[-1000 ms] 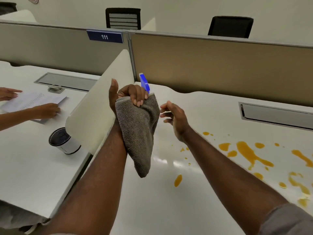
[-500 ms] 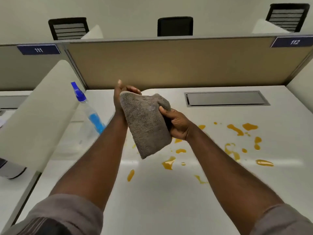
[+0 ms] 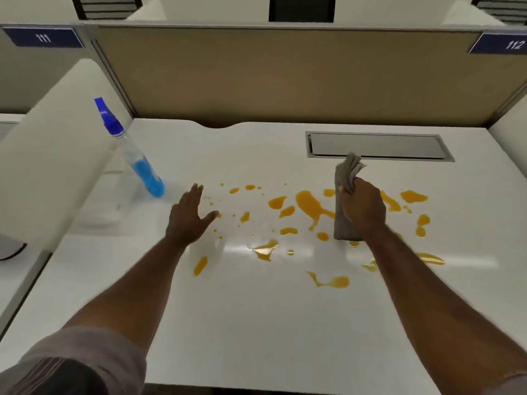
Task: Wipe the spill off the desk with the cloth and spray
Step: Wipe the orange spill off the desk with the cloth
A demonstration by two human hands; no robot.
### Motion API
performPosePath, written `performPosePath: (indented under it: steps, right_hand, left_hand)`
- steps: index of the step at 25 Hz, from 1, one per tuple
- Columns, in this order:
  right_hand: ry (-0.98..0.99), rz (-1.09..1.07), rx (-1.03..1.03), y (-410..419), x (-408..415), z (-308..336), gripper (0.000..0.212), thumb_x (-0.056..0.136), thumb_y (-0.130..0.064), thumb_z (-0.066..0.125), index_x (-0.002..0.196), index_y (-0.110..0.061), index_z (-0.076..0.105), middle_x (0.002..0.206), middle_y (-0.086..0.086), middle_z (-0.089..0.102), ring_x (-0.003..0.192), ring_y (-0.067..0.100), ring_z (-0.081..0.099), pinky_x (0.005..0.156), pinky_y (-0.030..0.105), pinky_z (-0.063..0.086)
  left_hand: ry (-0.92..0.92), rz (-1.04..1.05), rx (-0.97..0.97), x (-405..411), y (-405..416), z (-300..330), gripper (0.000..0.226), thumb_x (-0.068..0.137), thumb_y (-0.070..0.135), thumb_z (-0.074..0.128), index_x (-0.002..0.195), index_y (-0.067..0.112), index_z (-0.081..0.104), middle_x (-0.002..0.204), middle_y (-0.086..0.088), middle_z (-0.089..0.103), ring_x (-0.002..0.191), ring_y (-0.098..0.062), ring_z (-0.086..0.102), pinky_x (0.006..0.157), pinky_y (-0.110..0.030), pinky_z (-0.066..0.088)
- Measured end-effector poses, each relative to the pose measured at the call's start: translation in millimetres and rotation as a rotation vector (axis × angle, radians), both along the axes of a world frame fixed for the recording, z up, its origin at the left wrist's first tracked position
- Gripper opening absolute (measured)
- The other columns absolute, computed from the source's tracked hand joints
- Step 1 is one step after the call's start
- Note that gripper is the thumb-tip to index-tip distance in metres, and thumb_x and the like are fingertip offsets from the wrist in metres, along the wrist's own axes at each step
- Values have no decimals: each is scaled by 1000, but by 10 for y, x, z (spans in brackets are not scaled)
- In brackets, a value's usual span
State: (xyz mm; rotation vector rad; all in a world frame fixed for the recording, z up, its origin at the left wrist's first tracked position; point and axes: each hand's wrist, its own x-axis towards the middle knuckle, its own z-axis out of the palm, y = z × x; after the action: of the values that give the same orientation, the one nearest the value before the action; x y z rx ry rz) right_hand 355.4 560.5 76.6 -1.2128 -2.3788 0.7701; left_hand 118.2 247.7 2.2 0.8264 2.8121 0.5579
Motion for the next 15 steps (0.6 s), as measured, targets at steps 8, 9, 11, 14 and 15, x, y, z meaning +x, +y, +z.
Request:
performPosePath:
  steps: [8,9,11,14,15]
  right_hand:
    - [-193,216,-51,-649,-352,-490,35,94,-24,51,127,-15,55,110,13,66,95,34,64,73,35,48]
    - [-137,256,-81,-757,-403,-512,35,93,-23,49,128,-20,52,109,10,66,88,30,66,69,33,51]
    - [-61,340,-106,-939,-496,-577,29,91,-23,46,119,-29,52,114,2,60,86,23,65,68,37,56]
    - [-163,364,12,-1129,-657,-714,31,92,-32,48,116,-15,60,127,9,53,108,27,58,88,43,53]
    - [-178,359,53,-1161,-675,-763,35,94,-34,49,117,-10,61,123,11,57,109,28,58,90,41,51]
  left_hand:
    - [-4,-6,-181,153,-863,-278,86,88,65,48,156,26,12,164,7,8,151,-21,9,119,-51,11]
    - [-3,11,-173,148,-955,-288,86,88,66,47,156,26,13,164,7,8,151,-21,10,119,-51,11]
    - [-2,43,-158,118,-1109,-299,84,89,67,45,156,26,15,164,8,9,150,-20,11,119,-51,11]
    - [-30,48,-176,65,-1288,-343,80,90,67,41,155,27,15,164,8,9,150,-19,10,119,-51,11]
    - [-44,43,-188,56,-1332,-369,79,91,66,39,155,28,14,164,9,9,151,-19,9,119,-51,11]
